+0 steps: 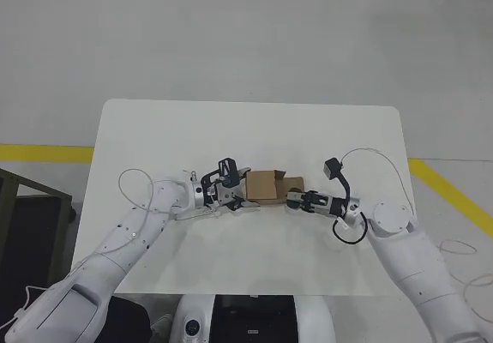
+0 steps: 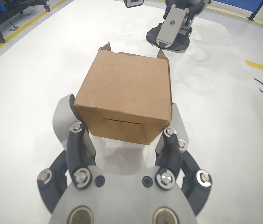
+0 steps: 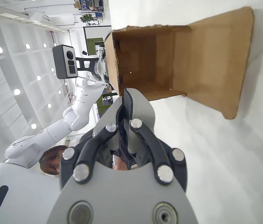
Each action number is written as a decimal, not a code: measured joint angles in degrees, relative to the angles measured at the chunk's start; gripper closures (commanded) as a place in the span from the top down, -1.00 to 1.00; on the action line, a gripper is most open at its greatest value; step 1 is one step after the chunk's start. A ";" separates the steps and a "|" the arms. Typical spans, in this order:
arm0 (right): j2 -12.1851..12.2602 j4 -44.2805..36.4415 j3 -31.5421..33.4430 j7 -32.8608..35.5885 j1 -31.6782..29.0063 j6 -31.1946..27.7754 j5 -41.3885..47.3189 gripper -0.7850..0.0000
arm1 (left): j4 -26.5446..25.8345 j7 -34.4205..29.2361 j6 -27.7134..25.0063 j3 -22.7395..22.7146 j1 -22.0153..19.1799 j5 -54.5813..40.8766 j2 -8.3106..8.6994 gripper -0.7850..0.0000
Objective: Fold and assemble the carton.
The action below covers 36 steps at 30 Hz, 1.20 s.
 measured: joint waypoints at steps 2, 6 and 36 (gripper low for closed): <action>-0.13 0.68 -0.45 0.07 0.83 0.17 -0.58 -1.00 | -0.11 -0.11 -0.16 0.02 0.03 0.02 0.00 0.61; -0.24 2.46 -0.62 -1.62 2.47 0.47 -2.58 -1.00 | -0.39 -0.52 -0.12 0.05 0.08 0.09 -0.01 0.62; 0.46 0.77 -0.56 -2.00 2.34 3.48 -6.86 -1.00 | -0.84 -0.87 -0.32 -0.34 0.54 -0.06 0.02 0.62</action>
